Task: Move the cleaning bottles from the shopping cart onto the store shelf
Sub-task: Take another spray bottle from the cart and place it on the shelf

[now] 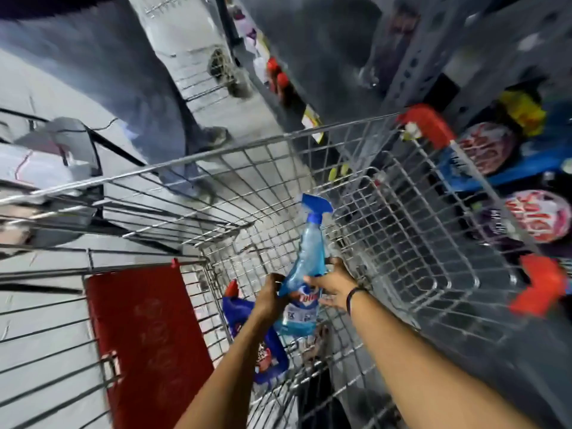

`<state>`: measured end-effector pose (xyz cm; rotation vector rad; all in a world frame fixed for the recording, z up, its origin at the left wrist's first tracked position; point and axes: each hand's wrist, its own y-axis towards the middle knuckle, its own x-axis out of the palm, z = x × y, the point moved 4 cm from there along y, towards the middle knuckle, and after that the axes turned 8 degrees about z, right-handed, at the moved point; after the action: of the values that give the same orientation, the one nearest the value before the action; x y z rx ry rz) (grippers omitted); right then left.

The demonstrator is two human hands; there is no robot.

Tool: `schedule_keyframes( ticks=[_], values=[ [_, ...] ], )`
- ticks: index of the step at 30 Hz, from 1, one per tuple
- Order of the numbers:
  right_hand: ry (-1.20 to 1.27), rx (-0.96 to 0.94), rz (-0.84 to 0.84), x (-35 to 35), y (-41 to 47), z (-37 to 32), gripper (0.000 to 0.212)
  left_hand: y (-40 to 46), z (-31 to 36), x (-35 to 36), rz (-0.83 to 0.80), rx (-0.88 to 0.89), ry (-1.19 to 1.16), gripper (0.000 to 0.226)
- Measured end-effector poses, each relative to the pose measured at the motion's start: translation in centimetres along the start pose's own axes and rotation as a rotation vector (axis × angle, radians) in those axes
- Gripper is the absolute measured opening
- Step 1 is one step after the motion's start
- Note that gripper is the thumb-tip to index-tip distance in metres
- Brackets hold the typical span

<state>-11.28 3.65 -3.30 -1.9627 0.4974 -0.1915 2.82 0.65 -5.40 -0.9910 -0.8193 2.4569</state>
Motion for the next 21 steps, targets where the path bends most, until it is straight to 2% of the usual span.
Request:
schedule_keyframes(
  ticks=[2, 4, 6, 8, 11, 13, 14, 15, 18, 21],
  values=[
    [0.013, -0.108, 0.01, -1.8, -3.4, -2.1, 0.037, -1.8, 3.0, -1.2, 0.021, 0.066, -0.034, 0.034],
    [0.005, -0.226, 0.04, -3.5, -6.5, -3.8, 0.056, -3.3, 5.8, -2.6, 0.029, 0.11, -0.075, 0.038],
    [0.033, -0.321, 0.099, -6.2, -10.5, -5.1, 0.071, -6.4, 9.9, -3.7, -0.006, 0.233, -0.11, 0.035],
    [0.061, -0.448, 0.147, -9.2, -15.0, -6.4, 0.07, -10.2, 13.9, -4.2, -0.06, 0.356, -0.164, 0.042],
    [0.106, -0.61, 0.247, -13.8, -21.3, -7.6, 0.069, -16.3, 19.6, -4.4, -0.147, 0.504, -0.256, 0.04],
    [0.116, -0.739, 0.394, -18.3, -25.9, -7.6, 0.069, -20.4, 23.4, -3.1, -0.2, 0.626, -0.289, 0.093],
    [0.116, -0.782, 0.471, -20.7, -28.2, -7.3, 0.068, -22.3, 25.4, -2.2, -0.217, 0.694, -0.3, 0.109],
    [0.121, -0.818, 0.545, -23.2, -30.5, -6.6, 0.067, -24.3, 27.4, -0.9, -0.237, 0.757, -0.29, 0.105],
    [0.148, -0.904, 0.71, -30.3, -36.2, -4.2, 0.064, -29.1, 32.0, 4.1, -0.352, 0.921, -0.142, 0.056],
    [0.208, -0.949, 0.927, -38.8, -41.9, 0.6, 0.062, -35.8, 37.0, 11.5, -0.429, 1.164, -0.027, 0.054]
  ],
)
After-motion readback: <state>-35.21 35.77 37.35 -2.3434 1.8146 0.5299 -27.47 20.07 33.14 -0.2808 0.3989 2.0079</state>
